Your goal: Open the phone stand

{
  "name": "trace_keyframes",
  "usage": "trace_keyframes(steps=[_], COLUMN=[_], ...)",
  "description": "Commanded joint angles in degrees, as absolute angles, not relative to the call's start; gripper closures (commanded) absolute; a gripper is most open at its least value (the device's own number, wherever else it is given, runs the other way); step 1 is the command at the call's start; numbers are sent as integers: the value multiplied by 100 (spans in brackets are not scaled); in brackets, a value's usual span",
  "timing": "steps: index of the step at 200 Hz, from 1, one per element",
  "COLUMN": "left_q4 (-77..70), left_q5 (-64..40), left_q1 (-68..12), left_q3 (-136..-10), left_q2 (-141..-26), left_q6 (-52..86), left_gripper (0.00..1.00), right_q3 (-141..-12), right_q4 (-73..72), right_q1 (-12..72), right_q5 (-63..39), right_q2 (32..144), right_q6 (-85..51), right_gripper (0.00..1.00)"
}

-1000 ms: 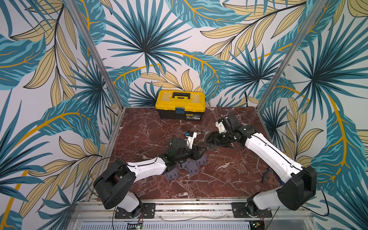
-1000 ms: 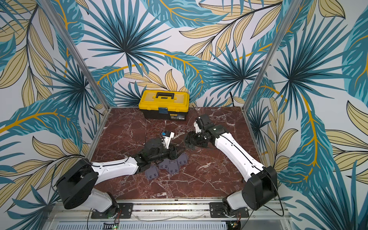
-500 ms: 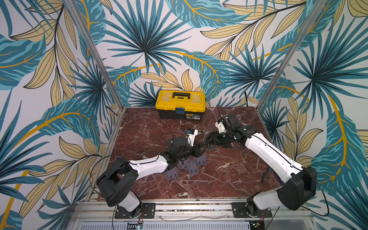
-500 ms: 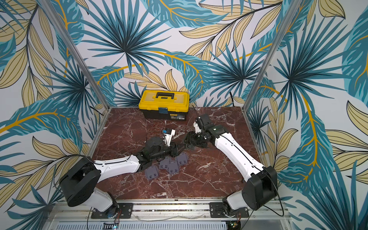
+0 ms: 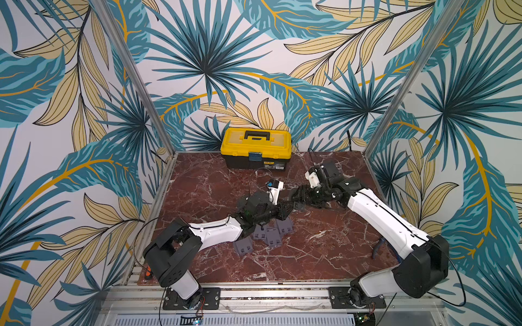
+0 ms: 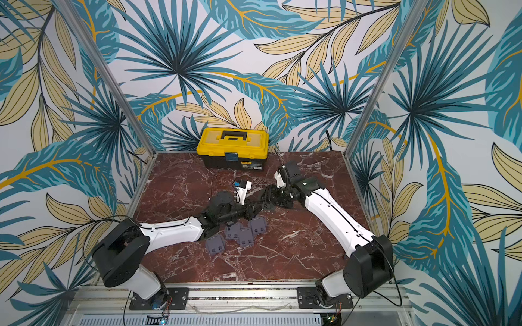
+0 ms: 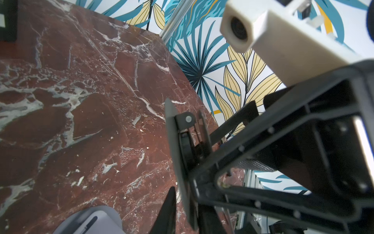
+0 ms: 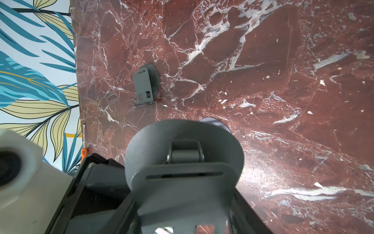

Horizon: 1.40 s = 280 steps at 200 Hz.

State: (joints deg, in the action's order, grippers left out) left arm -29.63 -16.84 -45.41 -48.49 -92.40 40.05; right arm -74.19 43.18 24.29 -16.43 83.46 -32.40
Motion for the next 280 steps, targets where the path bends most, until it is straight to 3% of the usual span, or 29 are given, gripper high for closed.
trace_keyframes(steps=[1, 20, 134, 280], left_q4=[-3173, -3173, -3173, -2476], left_q5=[-1602, -1555, -1234, -838], left_q1=[-4553, -4553, -4413, -4125], left_q3=[-5019, -5001, -4424, -4126], left_q2=[-9316, -9318, -9238, -8918], left_q6=[3885, 3820, 3638, 2875], left_gripper=[90, 100, 100, 100], right_q3=[-7256, -7257, -7352, -8044], right_q4=[4244, 4322, 4695, 6583], right_q1=[2453, 2457, 2259, 1996], right_q5=[-1917, -1914, -2278, -2896], right_q2=[8206, 8195, 8152, 8419], right_q6=[-3314, -3278, -2968, -1742], right_gripper=[70, 70, 73, 76])
